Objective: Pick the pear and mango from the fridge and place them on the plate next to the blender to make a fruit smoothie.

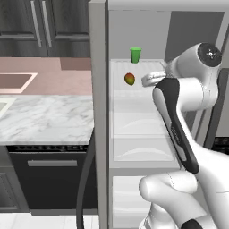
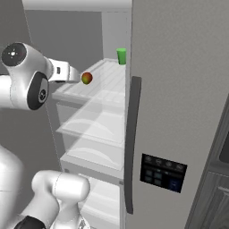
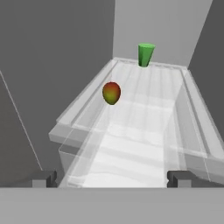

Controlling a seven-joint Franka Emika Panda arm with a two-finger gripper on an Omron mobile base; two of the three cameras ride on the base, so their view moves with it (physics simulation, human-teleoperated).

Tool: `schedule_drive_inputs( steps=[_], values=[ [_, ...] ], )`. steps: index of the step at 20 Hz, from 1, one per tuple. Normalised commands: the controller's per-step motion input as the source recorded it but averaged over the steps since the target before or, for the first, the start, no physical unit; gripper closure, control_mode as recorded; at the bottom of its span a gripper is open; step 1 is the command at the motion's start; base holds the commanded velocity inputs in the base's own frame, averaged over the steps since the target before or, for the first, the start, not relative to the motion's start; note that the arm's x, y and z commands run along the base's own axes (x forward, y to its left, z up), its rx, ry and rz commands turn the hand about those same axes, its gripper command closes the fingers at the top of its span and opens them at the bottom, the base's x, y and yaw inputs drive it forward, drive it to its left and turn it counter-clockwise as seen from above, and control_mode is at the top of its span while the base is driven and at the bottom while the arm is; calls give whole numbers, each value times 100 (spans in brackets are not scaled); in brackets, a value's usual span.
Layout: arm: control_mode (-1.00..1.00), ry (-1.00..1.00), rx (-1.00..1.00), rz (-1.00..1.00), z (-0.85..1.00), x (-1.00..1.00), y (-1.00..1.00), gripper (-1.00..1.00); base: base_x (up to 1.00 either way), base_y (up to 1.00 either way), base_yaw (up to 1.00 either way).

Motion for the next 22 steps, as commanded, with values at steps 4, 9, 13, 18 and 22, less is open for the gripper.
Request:
schedule_drive_inputs(
  steps=[4,9,13,18,22],
  values=[
    [-100,7,1,0,0,69,6,-100,0,0,0],
    [-100,15,2,0,-1,62,4,-100,0,0,0],
    [-100,9,0,0,-37,40,0,-100,0,0,0],
    [-100,1,0,0,-40,38,0,-100,0,0,0],
    [-100,1,0,0,-22,45,3,-100,0,0,0]
  ],
)
